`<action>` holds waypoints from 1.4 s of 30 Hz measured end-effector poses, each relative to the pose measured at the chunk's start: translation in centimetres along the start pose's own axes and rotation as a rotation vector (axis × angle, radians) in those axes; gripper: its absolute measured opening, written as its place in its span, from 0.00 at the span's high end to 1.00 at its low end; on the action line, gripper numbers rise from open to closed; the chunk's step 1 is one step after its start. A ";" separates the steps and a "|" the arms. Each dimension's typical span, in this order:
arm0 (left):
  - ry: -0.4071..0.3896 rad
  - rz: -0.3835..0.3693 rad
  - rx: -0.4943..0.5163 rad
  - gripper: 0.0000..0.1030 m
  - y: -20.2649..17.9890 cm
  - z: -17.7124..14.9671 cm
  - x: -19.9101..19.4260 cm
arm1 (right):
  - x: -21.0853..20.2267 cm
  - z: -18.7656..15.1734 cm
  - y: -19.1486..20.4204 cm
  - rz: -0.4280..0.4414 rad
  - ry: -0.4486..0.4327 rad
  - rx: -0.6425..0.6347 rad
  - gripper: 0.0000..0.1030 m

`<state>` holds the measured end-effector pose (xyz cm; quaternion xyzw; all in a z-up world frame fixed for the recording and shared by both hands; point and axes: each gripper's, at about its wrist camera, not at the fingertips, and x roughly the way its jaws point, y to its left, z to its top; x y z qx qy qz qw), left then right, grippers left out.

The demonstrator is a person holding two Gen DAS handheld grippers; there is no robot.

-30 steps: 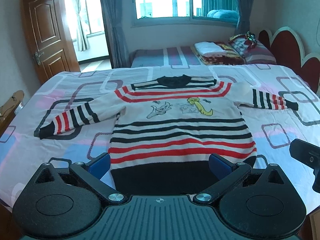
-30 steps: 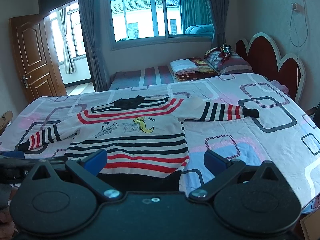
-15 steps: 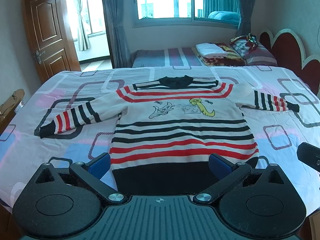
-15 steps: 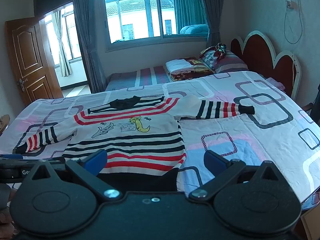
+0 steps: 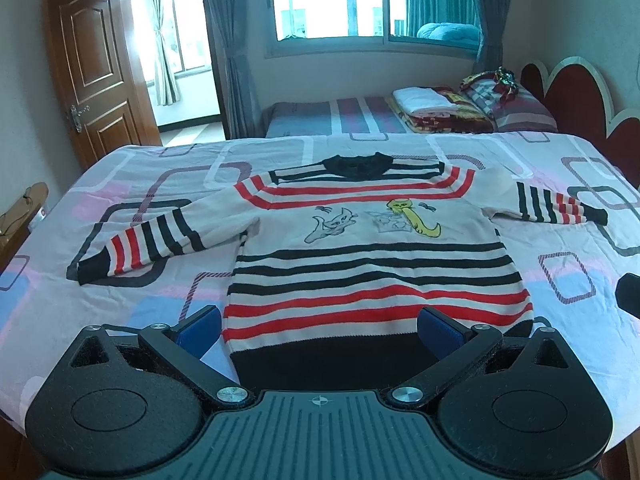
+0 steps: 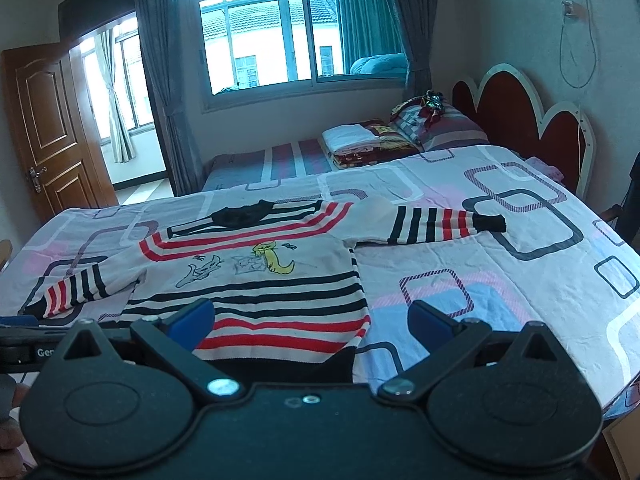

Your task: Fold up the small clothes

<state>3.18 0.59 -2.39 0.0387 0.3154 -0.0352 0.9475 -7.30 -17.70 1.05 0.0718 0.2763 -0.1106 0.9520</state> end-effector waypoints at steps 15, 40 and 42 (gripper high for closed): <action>0.055 -0.019 -0.038 0.00 -2.1 3.2 7.5 | 5.8 1.3 -3.0 -0.066 -0.049 -0.010 0.03; 0.180 -0.014 -0.011 0.00 -14.6 9.6 27.6 | 27.1 5.9 -16.5 -0.190 0.129 0.168 0.23; 0.191 -0.012 -0.012 0.00 -15.3 9.7 28.8 | 28.7 6.1 -17.6 -0.198 0.145 0.182 0.24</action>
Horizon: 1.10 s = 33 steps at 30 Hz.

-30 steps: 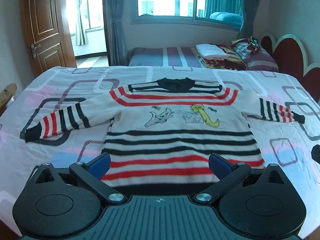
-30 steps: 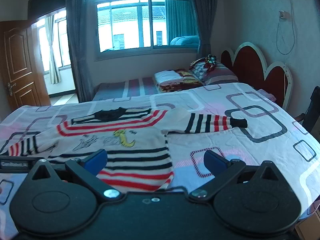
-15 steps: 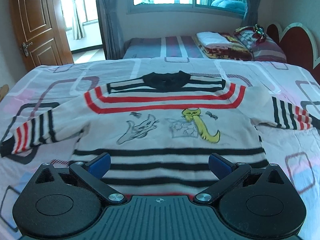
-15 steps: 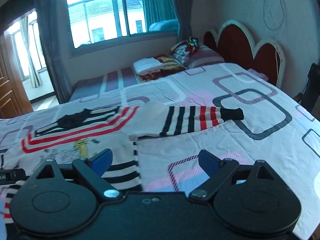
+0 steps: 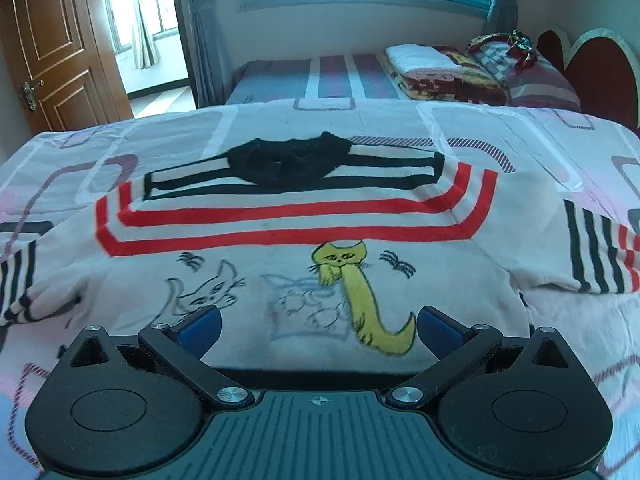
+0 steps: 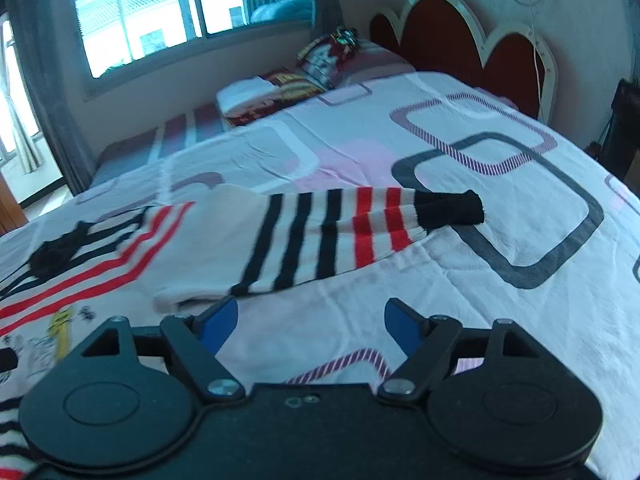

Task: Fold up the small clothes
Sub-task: 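Move the right tool to the sleeve's black cuff and close on it, then carry the sleeve across the sweater body with the right tool and release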

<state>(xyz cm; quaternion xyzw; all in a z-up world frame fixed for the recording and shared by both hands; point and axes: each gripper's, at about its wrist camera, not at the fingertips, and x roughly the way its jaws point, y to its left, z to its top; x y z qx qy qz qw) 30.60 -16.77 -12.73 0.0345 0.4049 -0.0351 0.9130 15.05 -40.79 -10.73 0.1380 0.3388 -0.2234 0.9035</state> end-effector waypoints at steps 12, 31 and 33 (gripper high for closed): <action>0.030 0.035 0.018 0.00 -2.3 1.9 5.1 | 8.5 2.5 -4.6 -0.035 0.095 0.140 0.27; 0.041 0.091 -0.005 0.00 2.9 2.4 6.3 | 10.7 5.1 -5.0 -0.016 -0.040 0.202 0.87; 0.028 0.076 -0.061 0.00 4.8 2.5 6.0 | 9.7 5.6 -3.0 0.023 -0.072 0.148 0.88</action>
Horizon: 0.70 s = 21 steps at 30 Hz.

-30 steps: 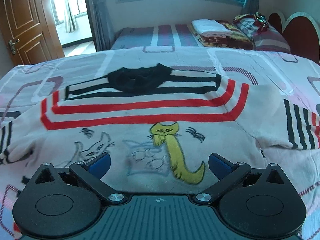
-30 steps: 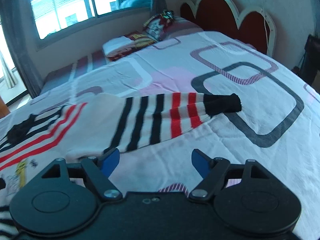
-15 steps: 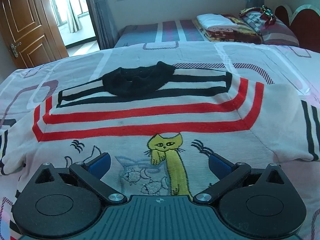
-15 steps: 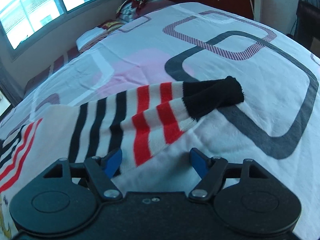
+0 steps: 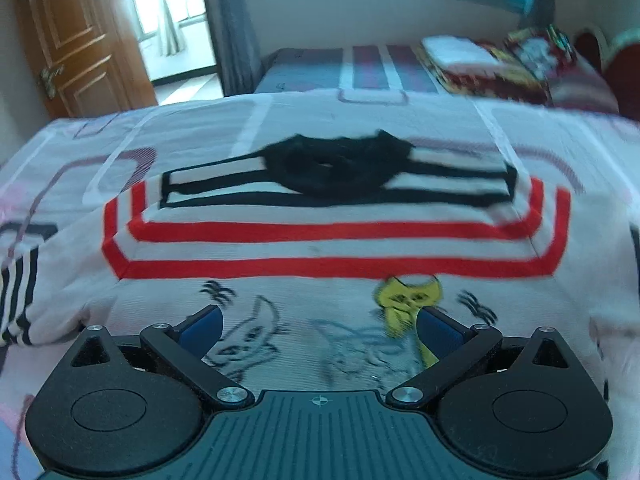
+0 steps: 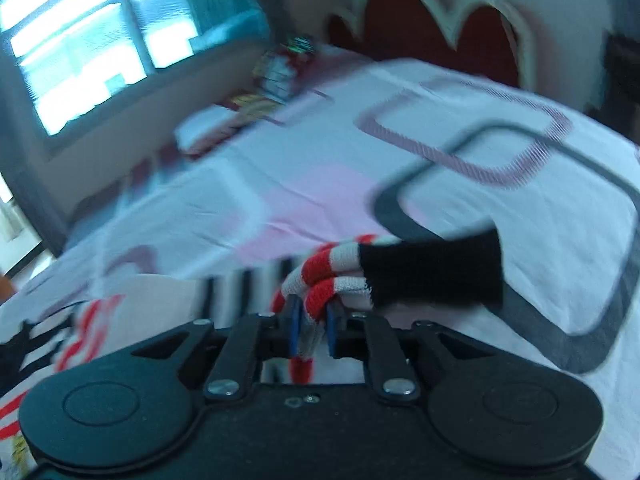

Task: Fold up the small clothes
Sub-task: 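Carry the sleeve across the sweater body with the right tool and release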

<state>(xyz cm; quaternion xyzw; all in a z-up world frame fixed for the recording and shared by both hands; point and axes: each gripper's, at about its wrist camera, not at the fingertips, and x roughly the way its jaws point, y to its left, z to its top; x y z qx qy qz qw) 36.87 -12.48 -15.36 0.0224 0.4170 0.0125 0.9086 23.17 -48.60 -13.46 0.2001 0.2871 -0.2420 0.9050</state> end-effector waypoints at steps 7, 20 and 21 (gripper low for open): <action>-0.026 -0.011 -0.058 0.00 6.0 1.0 0.1 | -3.5 -1.8 12.7 0.258 -0.020 -0.219 0.90; 0.051 -0.151 -0.108 0.00 11.5 0.7 3.0 | -4.0 -13.3 27.8 0.500 0.256 -0.462 0.57; 0.063 -0.166 -0.110 0.00 11.5 0.5 3.2 | -4.3 -13.3 27.8 0.515 0.261 -0.470 0.58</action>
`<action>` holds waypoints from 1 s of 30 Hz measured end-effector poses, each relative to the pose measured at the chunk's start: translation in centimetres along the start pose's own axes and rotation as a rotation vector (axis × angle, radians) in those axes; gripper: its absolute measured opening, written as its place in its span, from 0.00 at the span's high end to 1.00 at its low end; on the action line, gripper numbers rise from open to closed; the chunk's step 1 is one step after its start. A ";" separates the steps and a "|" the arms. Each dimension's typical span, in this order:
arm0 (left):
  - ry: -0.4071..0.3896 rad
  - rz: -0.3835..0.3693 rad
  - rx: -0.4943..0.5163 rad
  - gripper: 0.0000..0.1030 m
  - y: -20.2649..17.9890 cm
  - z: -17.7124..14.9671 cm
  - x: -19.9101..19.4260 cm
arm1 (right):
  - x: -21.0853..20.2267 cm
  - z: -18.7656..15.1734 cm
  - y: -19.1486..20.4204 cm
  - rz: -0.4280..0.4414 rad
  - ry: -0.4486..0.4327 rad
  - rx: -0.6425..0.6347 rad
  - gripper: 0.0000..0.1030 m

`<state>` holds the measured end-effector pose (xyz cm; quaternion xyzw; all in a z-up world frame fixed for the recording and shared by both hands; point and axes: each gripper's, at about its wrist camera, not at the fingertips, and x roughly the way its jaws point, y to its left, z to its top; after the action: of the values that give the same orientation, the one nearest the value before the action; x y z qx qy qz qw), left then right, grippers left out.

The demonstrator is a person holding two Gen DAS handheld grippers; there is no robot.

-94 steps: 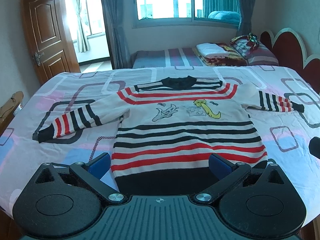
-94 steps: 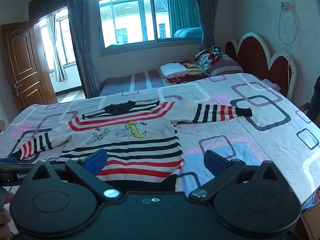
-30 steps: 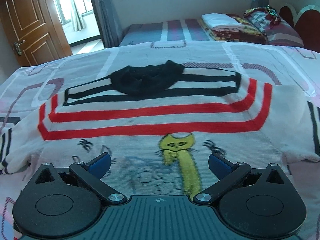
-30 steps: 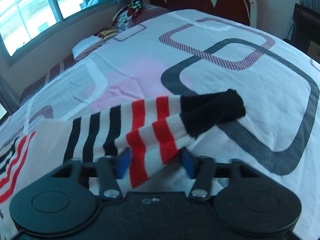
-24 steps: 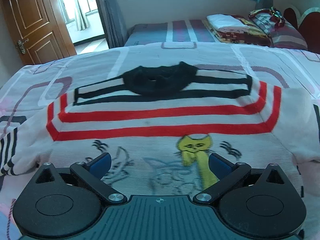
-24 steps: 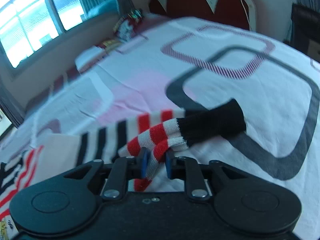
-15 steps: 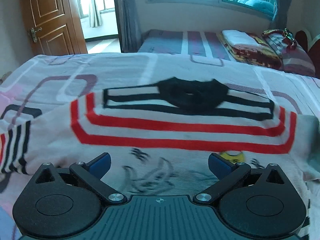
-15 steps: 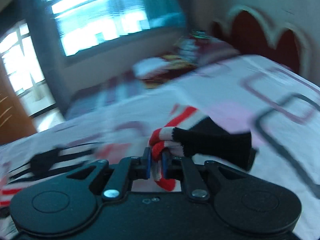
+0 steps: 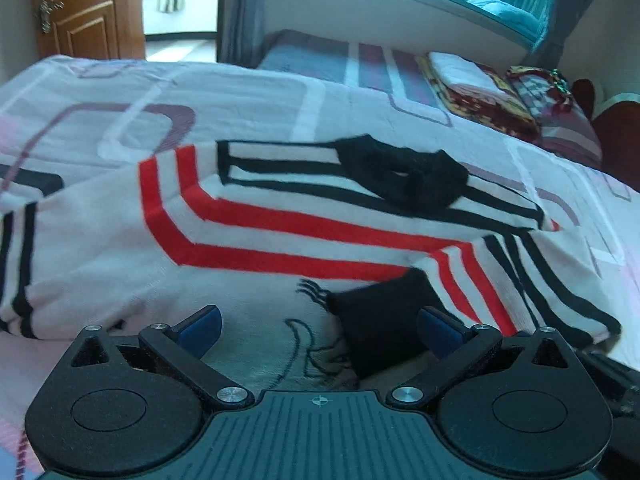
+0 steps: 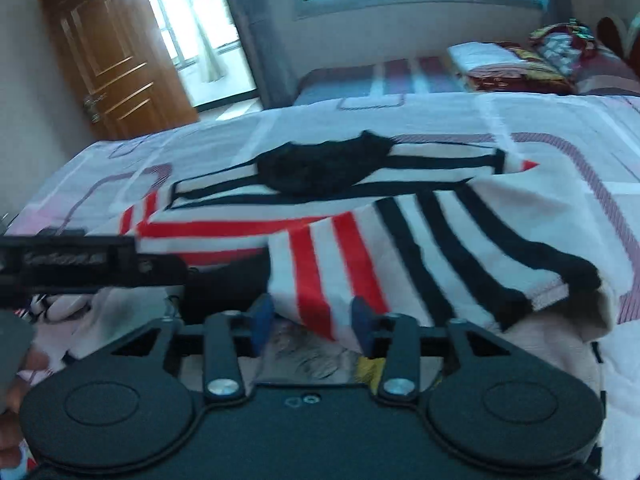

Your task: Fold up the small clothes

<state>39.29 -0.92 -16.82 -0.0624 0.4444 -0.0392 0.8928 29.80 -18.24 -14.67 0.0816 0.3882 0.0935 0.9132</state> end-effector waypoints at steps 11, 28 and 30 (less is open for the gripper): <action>0.144 -0.210 -0.187 0.05 -1.5 -3.5 1.6 | -4.1 -1.8 -3.7 -0.131 -0.089 0.058 0.46; -0.013 -0.232 -0.403 0.86 -2.1 -2.0 7.3 | -5.8 -2.9 -6.7 -0.189 -0.113 0.083 0.45; -0.054 -0.226 -0.401 0.90 -2.1 -1.5 7.0 | -6.0 -2.9 -6.9 -0.198 -0.123 0.086 0.45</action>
<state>42.26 -3.95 -22.99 -0.2891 0.4092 -0.0481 0.8641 24.32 -26.08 -14.06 0.0875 0.3413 -0.0191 0.9357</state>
